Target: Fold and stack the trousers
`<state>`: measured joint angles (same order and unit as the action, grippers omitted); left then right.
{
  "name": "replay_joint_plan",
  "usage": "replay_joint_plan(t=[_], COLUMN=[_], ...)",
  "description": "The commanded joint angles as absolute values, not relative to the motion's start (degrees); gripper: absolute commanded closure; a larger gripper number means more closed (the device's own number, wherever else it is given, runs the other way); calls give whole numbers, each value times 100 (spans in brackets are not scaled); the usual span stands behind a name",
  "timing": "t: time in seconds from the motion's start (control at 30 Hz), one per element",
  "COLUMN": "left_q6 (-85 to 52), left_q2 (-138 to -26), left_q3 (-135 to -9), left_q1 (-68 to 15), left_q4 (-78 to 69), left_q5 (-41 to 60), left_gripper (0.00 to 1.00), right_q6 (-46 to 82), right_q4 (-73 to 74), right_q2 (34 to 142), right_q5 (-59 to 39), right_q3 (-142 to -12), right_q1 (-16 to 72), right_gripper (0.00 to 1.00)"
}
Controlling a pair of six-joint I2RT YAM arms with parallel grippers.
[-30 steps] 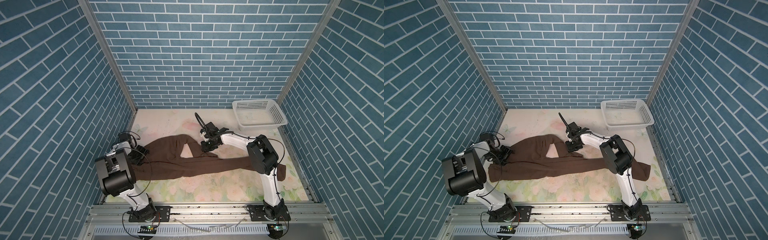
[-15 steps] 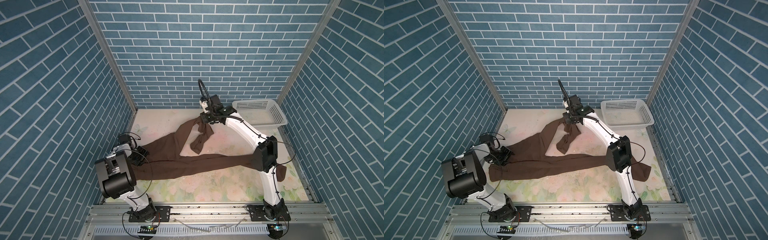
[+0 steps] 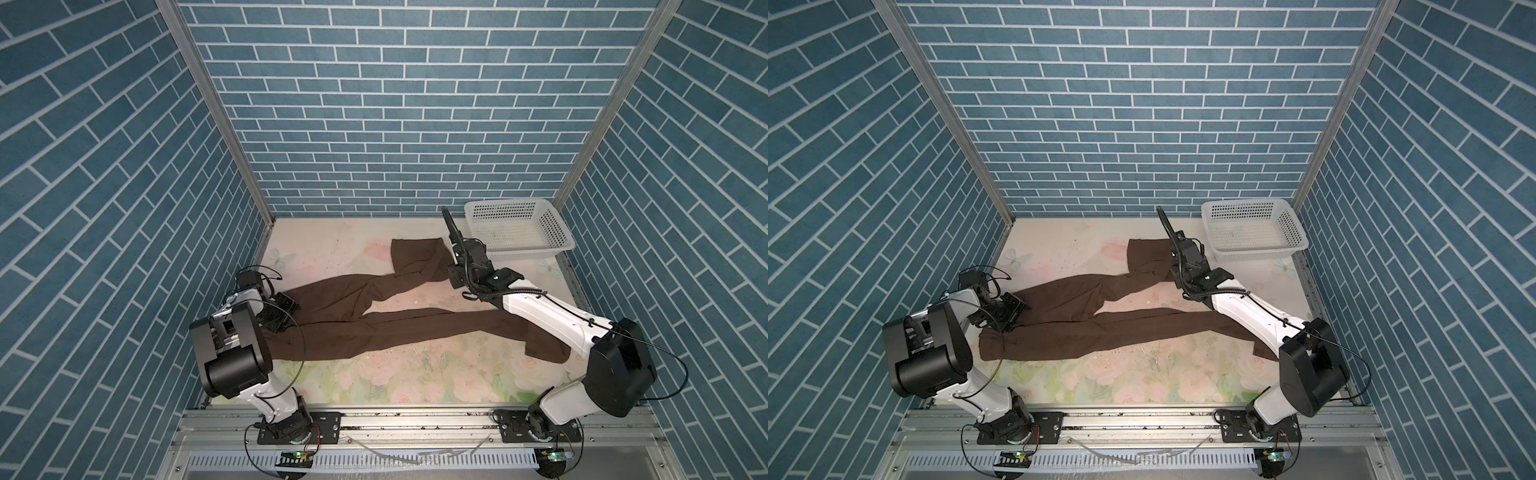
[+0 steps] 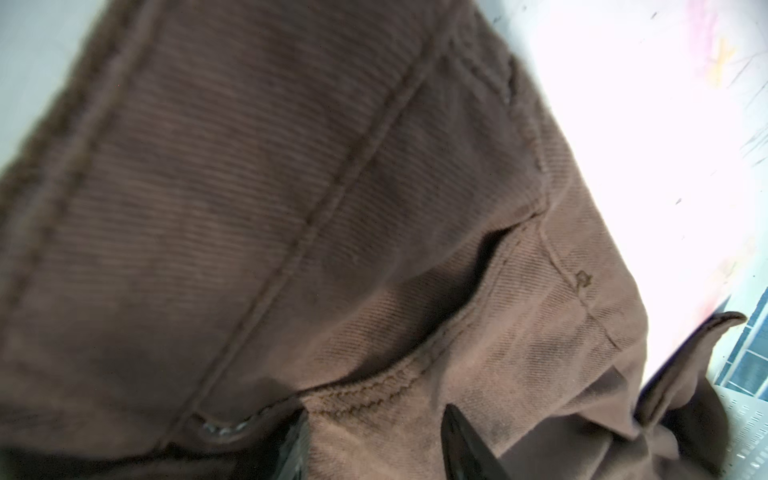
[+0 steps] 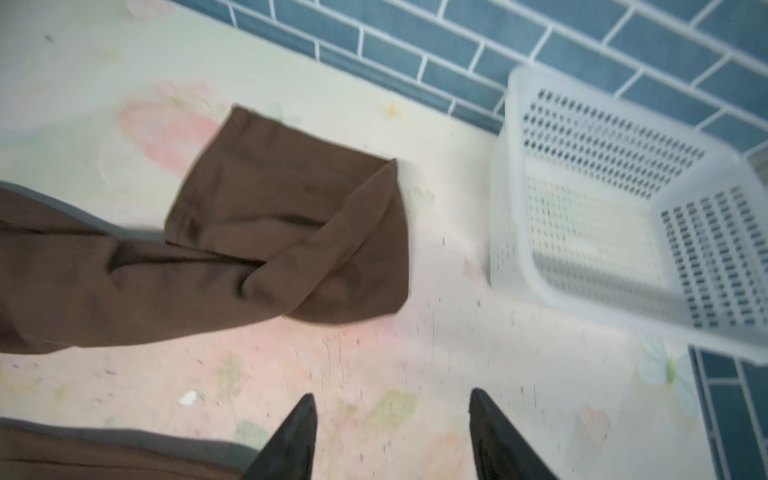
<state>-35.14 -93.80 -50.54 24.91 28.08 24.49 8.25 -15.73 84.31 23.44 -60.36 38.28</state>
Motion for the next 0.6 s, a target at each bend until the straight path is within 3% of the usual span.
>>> replay_joint_plan(t=[0.0, 0.17, 0.27, 0.43, 0.57], left_q6=[-3471, -3479, -3474, -3256, -3108], left_q2=[-9618, -9524, -9391, -9050, -8731], left_q3=[-4841, -4778, -4663, -4528, -4388], left_q1=[2496, 2495, 2496, 2496, 2501], left_q4=[3173, 3192, 3168, 3405, 3616], left_q5=[2227, 2224, 2272, 2146, 2001], left_gripper=[47, 47, 51, 77, 79], right_q6=[1415, 1237, 1198, 1336, 1987], right_q4=[-1553, -1766, -2131, -2876, -3242], right_q2=[7725, 7983, 8883, 10562, 11591], right_q5=[2707, 2479, 2197, 1801, 1065], right_q3=[-5646, -6161, -6929, -8526, -9545], right_q1=[3833, 3758, 3752, 3597, 3120], right_gripper=[39, 32, 16, 19, 23])
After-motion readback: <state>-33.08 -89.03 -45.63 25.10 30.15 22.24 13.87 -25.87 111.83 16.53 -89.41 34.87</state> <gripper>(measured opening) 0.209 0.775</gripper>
